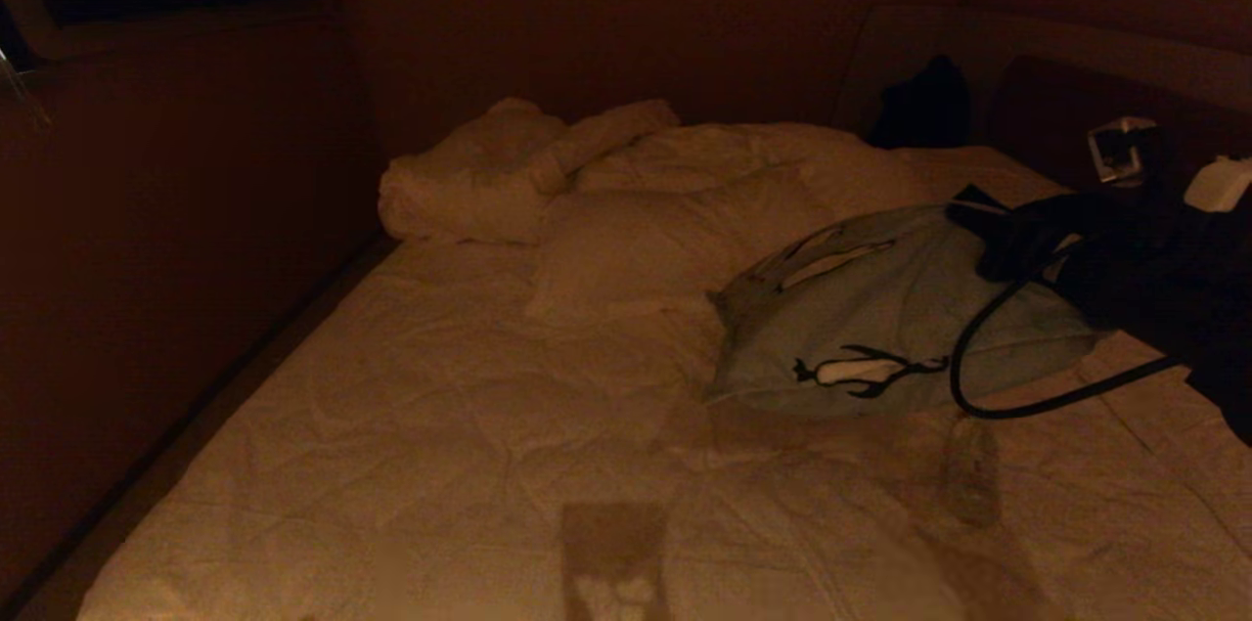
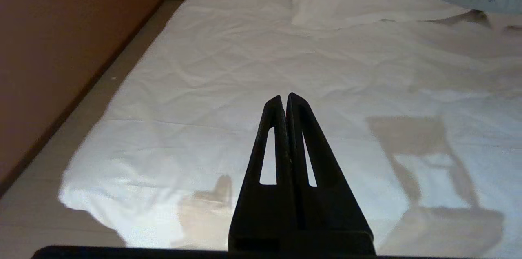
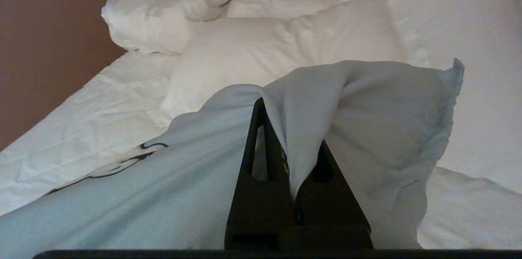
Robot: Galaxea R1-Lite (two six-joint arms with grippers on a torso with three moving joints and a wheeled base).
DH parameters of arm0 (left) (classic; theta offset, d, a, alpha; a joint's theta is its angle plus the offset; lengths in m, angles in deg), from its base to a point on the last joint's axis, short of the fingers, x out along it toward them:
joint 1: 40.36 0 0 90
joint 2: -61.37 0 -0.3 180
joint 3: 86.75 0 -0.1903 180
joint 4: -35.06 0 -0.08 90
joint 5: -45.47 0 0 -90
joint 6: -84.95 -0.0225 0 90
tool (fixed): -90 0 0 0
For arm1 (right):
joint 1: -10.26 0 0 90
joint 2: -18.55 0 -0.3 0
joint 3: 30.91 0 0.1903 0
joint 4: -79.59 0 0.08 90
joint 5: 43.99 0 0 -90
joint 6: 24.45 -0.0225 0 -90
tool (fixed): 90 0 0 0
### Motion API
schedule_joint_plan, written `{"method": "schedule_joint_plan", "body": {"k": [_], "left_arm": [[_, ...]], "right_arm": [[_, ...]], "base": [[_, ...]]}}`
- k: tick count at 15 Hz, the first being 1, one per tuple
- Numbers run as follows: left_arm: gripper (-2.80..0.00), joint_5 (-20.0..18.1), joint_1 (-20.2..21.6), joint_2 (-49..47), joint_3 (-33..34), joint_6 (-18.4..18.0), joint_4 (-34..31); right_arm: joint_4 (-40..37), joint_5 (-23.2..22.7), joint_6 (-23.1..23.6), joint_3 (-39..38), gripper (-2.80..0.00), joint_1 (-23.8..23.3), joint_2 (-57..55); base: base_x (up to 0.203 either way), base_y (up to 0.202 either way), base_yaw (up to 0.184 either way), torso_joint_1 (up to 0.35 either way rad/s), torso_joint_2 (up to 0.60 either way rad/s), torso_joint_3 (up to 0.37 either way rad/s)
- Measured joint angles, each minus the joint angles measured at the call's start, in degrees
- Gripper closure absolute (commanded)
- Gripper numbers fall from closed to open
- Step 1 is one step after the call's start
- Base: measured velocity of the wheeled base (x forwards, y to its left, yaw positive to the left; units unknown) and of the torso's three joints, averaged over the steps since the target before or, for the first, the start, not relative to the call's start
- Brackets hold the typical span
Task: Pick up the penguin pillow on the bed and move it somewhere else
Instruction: Move to the head of the bed
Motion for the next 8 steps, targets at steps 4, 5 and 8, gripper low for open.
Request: {"method": "schedule_joint_plan", "body": {"k": [4, 5, 8], "left_arm": [[0.0, 0.0, 0.0, 0.0, 0.0, 0.0, 0.0], [0.0, 0.0, 0.0, 0.0, 0.0, 0.0, 0.0], [0.0, 0.0, 0.0, 0.0, 0.0, 0.0, 0.0]], "right_arm": [[0.0, 0.0, 0.0, 0.0, 0.0, -0.2, 0.0], [0.0, 0.0, 0.0, 0.1, 0.0, -0.4, 0.0], [0.0, -0.2, 0.0, 0.2, 0.0, -1.0, -0.1]], "base": [[0.0, -0.195, 0.001, 0.0, 0.0, 0.003], [0.0, -0.192, 0.002, -0.003, 0.0, 0.007], [0.0, -0.197, 0.001, 0.004, 0.0, 0.003]]}}
